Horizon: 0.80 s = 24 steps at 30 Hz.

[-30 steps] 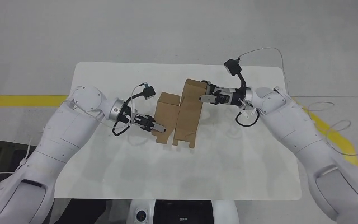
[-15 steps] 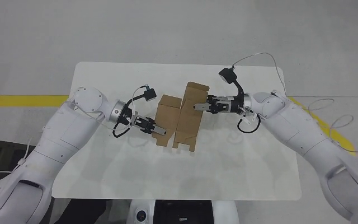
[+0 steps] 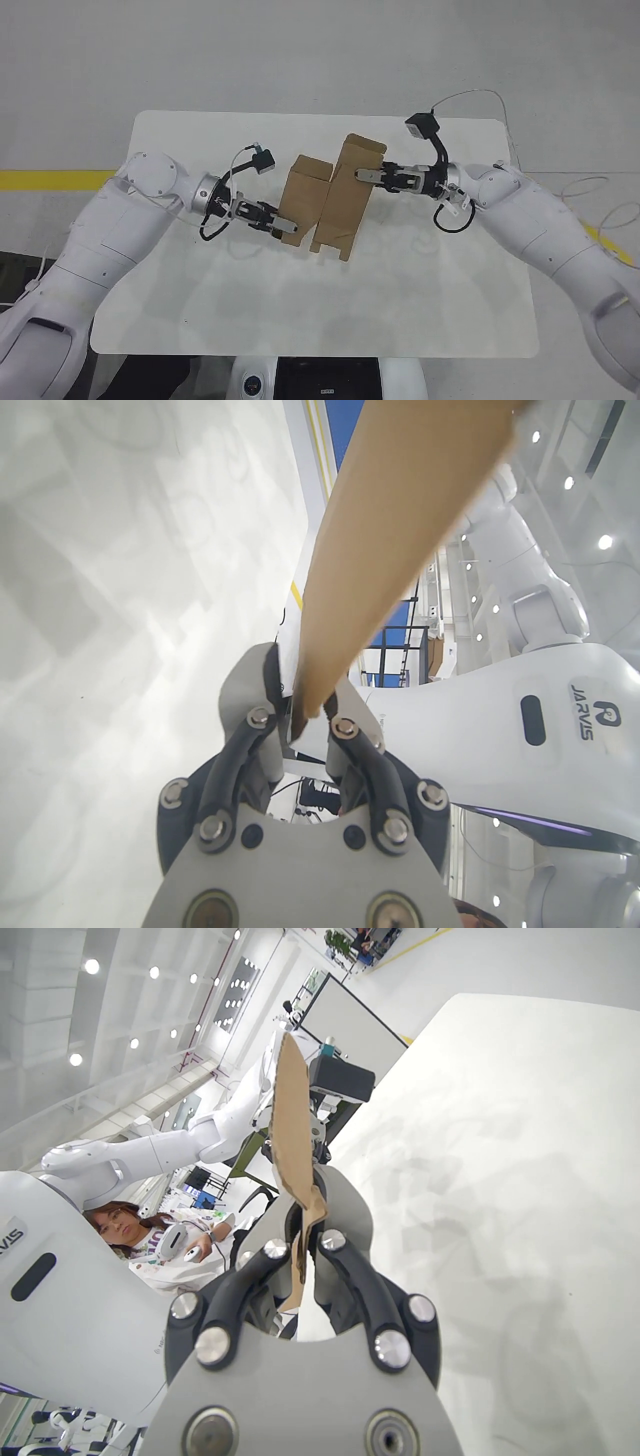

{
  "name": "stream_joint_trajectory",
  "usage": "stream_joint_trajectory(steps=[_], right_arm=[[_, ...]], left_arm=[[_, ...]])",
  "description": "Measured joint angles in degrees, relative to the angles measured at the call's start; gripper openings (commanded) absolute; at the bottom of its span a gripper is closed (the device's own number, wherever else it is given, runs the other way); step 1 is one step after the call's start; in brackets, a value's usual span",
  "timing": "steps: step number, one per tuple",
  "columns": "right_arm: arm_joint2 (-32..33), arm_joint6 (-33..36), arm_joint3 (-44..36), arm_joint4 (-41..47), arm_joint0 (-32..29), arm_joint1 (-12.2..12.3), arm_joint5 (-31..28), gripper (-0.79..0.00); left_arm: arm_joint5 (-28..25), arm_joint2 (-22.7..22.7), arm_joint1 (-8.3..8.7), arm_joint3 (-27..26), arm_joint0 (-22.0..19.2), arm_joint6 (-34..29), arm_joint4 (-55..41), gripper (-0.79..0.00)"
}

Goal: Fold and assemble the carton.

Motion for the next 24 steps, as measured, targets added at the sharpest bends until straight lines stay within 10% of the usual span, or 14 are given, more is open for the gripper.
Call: stream_joint_trajectory(steps=[8, 24], right_arm=[[4.93, -0.01, 4.62, 4.76, -2.16, -1.55, 0.00, -0.785], [10.50, -9.76, 12.03, -6.16, -3.63, -10.60, 0.00, -0.785]], left_arm=[[-4.49, -2.62, -0.25, 6.09, -0.42, 5.56, -2.37, 0.000], [3.49, -5.40, -1.86, 7.50, 1.23, 15.19, -8.87, 0.000]])
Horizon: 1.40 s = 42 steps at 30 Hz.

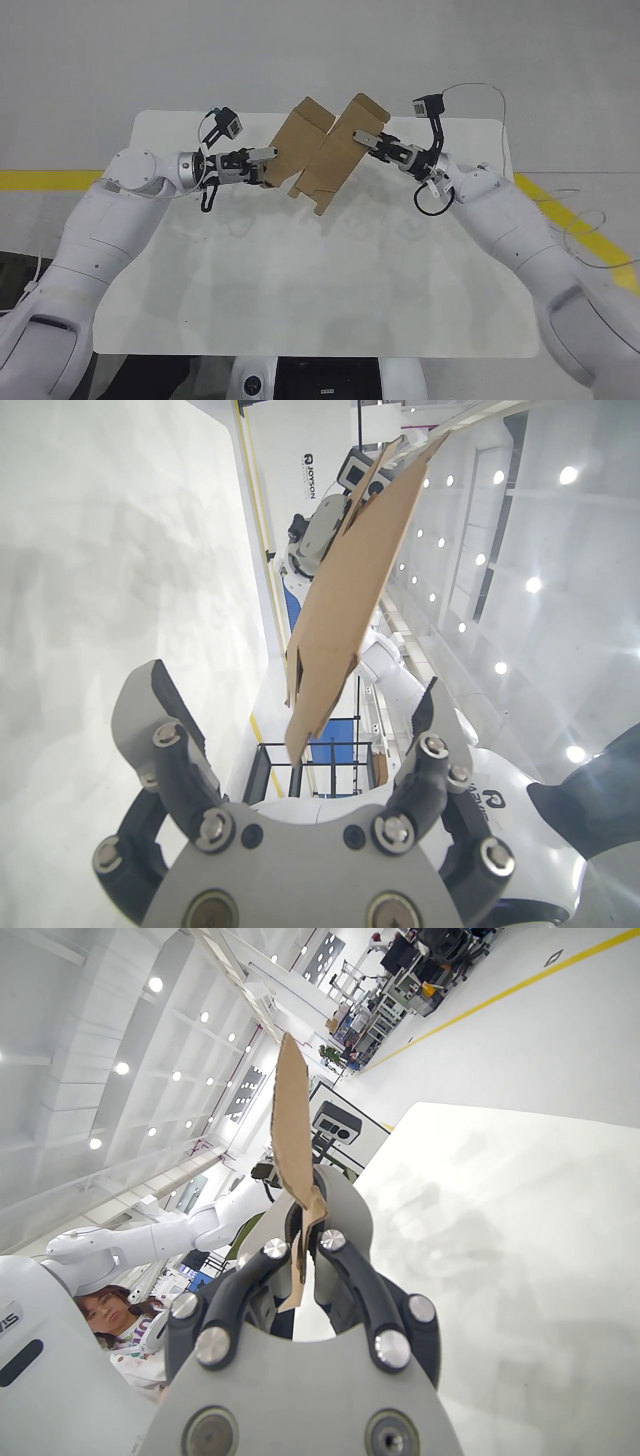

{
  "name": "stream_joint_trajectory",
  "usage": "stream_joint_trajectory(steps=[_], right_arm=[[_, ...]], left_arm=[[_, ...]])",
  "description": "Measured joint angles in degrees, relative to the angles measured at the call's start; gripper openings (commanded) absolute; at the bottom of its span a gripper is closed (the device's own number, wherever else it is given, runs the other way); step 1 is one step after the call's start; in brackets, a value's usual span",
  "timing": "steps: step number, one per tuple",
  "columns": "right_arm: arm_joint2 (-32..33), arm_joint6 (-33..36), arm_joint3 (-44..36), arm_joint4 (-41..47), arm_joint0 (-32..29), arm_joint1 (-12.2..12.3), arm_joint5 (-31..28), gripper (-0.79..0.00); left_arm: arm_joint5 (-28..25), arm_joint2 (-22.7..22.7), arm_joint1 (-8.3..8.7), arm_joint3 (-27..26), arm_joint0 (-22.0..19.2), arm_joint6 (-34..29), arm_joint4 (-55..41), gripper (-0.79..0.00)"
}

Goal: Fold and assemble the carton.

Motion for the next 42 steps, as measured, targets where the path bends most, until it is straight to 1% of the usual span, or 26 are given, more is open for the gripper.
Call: stream_joint_trajectory(steps=[6, 15, 30, 39, 40, 41, 42], right_arm=[[1.97, -3.16, 3.44, -4.80, 0.08, -2.11, 0.00, -0.785], [5.18, -5.52, 5.84, -10.33, -0.59, -3.87, 0.00, -0.785], [9.12, -3.93, 8.19, -13.87, -1.28, -5.95, 0.00, -0.785], [11.34, -2.52, 8.17, -15.18, -1.36, -6.85, 0.00, -0.785], [11.56, -2.39, 8.16, -15.27, -1.42, -6.93, 0.00, -0.785], [11.77, -2.25, 8.17, -15.36, -1.48, -7.01, 0.00, -0.785], [12.06, -2.04, 8.20, -15.50, -1.54, -7.11, 0.00, -0.785]], left_arm=[[1.92, -1.43, -0.03, -0.52, 0.70, -1.55, -0.77, 0.000], [4.44, -4.21, 0.17, -2.65, 1.97, -4.14, -2.55, 0.000], [4.82, -8.69, 0.40, -6.17, 4.22, -4.92, -3.38, 0.000], [5.25, -8.39, -0.16, -5.29, 4.73, -1.98, 0.01, -0.003], [5.27, -8.29, -0.26, -5.06, 4.67, -1.85, 0.16, -0.154], [5.28, -8.22, -0.35, -4.84, 4.60, -1.78, 0.27, -0.332], [5.26, -8.15, -0.47, -4.57, 4.49, -1.77, 0.35, -0.425]])
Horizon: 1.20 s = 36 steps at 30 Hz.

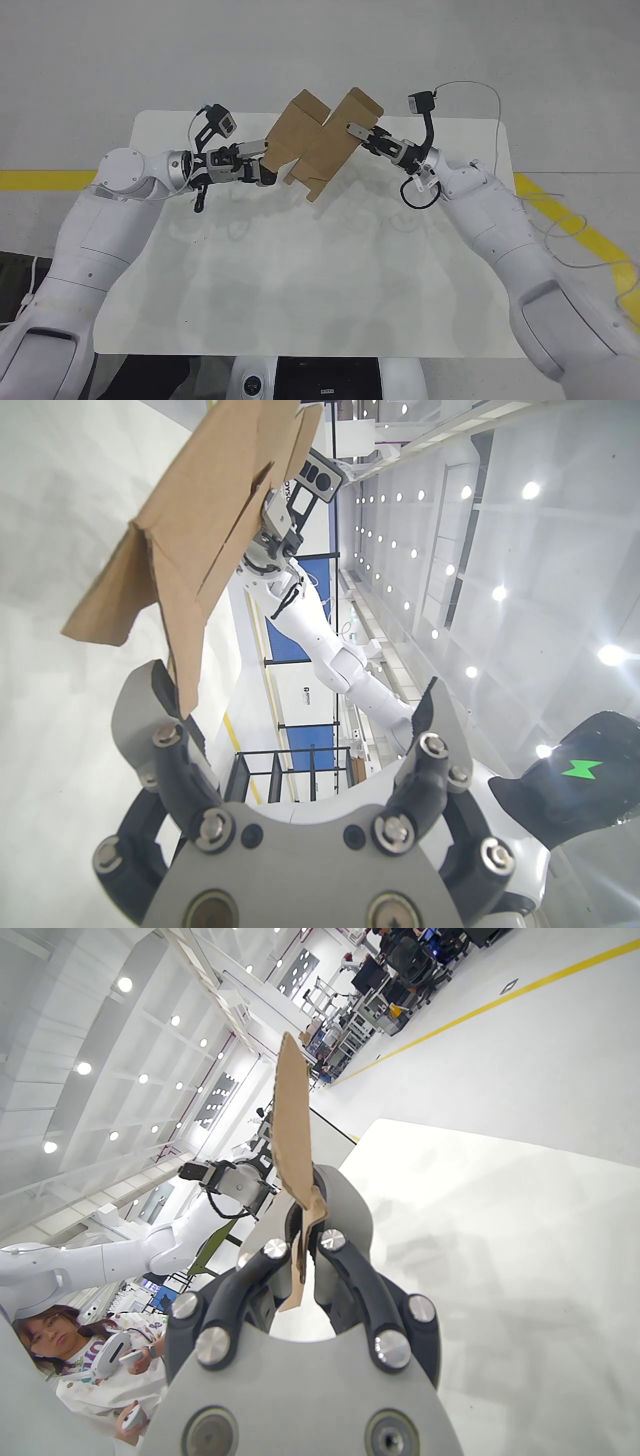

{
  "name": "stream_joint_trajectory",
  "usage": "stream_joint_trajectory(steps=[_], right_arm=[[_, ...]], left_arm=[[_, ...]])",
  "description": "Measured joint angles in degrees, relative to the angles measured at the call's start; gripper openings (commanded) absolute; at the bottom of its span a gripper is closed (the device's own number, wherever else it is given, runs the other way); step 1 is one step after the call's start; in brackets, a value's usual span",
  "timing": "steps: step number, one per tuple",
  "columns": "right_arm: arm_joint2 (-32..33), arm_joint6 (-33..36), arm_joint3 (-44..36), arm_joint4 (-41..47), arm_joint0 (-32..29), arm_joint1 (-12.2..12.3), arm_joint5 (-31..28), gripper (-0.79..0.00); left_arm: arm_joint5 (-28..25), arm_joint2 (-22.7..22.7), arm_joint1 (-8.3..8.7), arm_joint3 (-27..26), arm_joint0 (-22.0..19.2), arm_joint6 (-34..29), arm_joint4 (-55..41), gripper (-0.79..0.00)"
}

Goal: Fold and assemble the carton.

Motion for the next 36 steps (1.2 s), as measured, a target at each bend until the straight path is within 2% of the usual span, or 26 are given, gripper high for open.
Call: stream_joint_trajectory(steps=[2, 3, 6, 9, 10, 19, 22, 26, 33, 34, 35, 36], right_arm=[[0.43, 0.33, 0.06, -0.22, -0.07, -0.13, 0.00, -0.785], [0.72, 0.52, 0.12, -0.34, -0.13, -0.22, 0.00, -0.785], [1.44, 0.97, 0.26, -0.65, -0.28, -0.43, 0.00, -0.785], [2.07, 1.51, 0.39, -0.95, -0.44, -0.64, 0.00, -0.785], [2.26, 1.68, 0.44, -1.05, -0.48, -0.70, 0.00, -0.785], [4.12, 3.20, 0.84, -2.07, -0.63, -1.17, 0.00, -0.785], [4.70, 3.68, 0.88, -2.38, -0.72, -1.29, 0.00, -0.785], [5.47, 4.20, 0.87, -2.71, -0.84, -1.43, 0.00, -0.785], [6.73, 4.98, 0.79, -3.49, -1.06, -1.69, 0.00, -0.785], [6.88, 5.05, 0.75, -3.57, -1.07, -1.72, 0.00, -0.745], [7.03, 5.12, 0.70, -3.64, -1.09, -1.76, 0.00, -0.520], [7.24, 5.21, 0.67, -3.72, -1.13, -1.80, 0.00, 0.000]], left_arm=[[-0.10, 0.04, -0.16, 0.40, -0.15, -0.04, 0.09, -0.511], [-0.17, 0.05, -0.26, 0.68, -0.24, -0.09, 0.15, -0.520], [-0.18, 0.07, -0.50, 1.51, -0.45, -0.01, 0.44, -0.446], [-0.15, 0.13, -0.72, 2.20, -0.72, 0.09, 1.02, -0.453], [-0.36, 0.15, -0.76, 2.40, -0.84, 0.22, 1.56, -0.425], [-2.33, 0.76, -1.34, 3.48, -1.20, 1.26, 5.92, -0.449], [-2.34, 0.77, -1.50, 3.47, -1.20, 1.22, 6.38, -0.551], [-2.21, 0.73, -1.69, 3.63, -1.23, 1.23, 6.84, -0.770], [-1.62, 0.75, -2.02, 4.11, -1.33, 0.93, 7.80, -0.785], [-1.54, 0.73, -2.06, 4.17, -1.33, 0.85, 7.83, -0.785], [-1.44, 0.71, -2.10, 4.22, -1.34, 0.77, 7.86, -0.785], [-1.35, 0.68, -2.15, 4.27, -1.36, 0.63, 7.88, -0.785]])
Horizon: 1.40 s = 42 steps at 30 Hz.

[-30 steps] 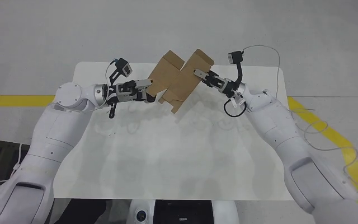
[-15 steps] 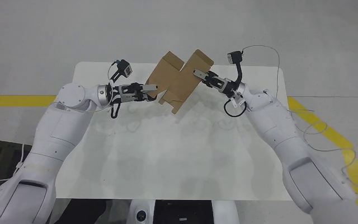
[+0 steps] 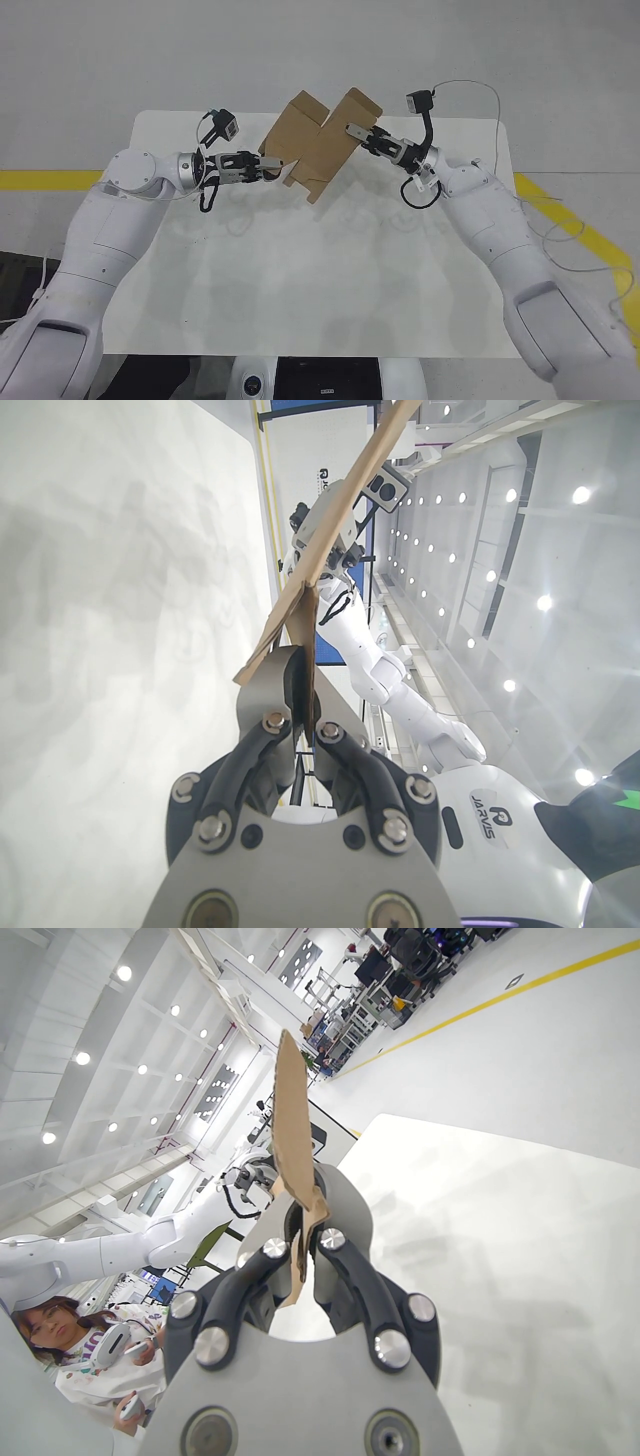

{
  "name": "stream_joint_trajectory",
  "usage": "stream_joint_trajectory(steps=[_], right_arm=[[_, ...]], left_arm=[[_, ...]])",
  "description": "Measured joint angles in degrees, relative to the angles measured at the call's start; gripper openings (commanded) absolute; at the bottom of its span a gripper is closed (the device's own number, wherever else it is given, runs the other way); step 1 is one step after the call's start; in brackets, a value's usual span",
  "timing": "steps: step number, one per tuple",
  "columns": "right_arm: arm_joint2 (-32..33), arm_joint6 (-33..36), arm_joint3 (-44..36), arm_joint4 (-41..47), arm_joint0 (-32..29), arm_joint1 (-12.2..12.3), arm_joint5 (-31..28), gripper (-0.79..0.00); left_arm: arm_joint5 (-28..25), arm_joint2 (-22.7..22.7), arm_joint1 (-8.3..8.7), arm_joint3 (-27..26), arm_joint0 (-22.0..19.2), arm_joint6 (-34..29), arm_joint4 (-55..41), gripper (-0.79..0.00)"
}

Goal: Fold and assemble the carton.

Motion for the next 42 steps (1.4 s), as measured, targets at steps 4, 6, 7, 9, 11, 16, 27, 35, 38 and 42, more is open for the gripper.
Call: stream_joint_trajectory(steps=[4, 6, 7, 9, 11, 16, 27, 35, 38, 42], right_arm=[[1.09, 0.54, 0.78, -0.33, 0.09, 0.18, 0.00, 0.000], [2.17, 0.81, 1.58, -1.02, 0.29, 0.65, 0.00, 0.000], [2.69, 1.02, 1.83, -1.51, 0.40, 0.93, 0.00, 0.000], [4.03, 1.67, 1.91, -2.86, 0.55, 1.72, 0.00, 0.000], [5.29, 2.50, 1.13, -4.24, 0.61, 2.53, 0.00, 0.000], [8.45, 6.75, -6.14, -3.51, -1.65, 4.57, 0.00, 0.000], [2.26, 8.27, -18.43, 5.13, -4.72, 7.27, 1.67, 0.000], [2.30, 8.25, -18.40, 4.94, -4.71, 7.26, 1.65, 0.000], [2.30, 8.25, -18.40, 4.94, -4.71, 7.26, 1.65, 0.000], [2.30, 8.25, -18.40, 4.94, -4.71, 7.26, 1.65, 0.000]], left_arm=[[-0.02, -0.51, -0.06, 0.25, -0.19, -0.86, -0.17, -0.785], [-0.51, -1.07, -0.01, 0.30, -0.32, -1.68, -0.38, -0.785], [-0.79, -1.34, 0.03, 0.37, -0.37, -1.94, -0.34, -0.785], [-1.54, -1.82, 0.13, 0.39, -0.51, -2.78, 0.13, -0.785], [-2.05, -2.09, 0.19, 0.39, -0.69, -3.99, 0.42, -0.785], [-4.48, -2.05, 0.25, 0.43, -1.58, -9.60, 1.56, -0.785], [-7.14, -1.82, 0.53, -4.21, -0.98, -14.27, 1.16, -0.785], [-7.14, -1.82, 0.52, -4.18, -1.00, -14.27, 1.17, -0.785], [-7.35, -1.26, 0.79, -4.90, -0.66, -14.16, 1.77, -0.785], [-9.67, -0.16, 1.84, -12.40, 1.59, -11.77, 8.87, -0.785]])
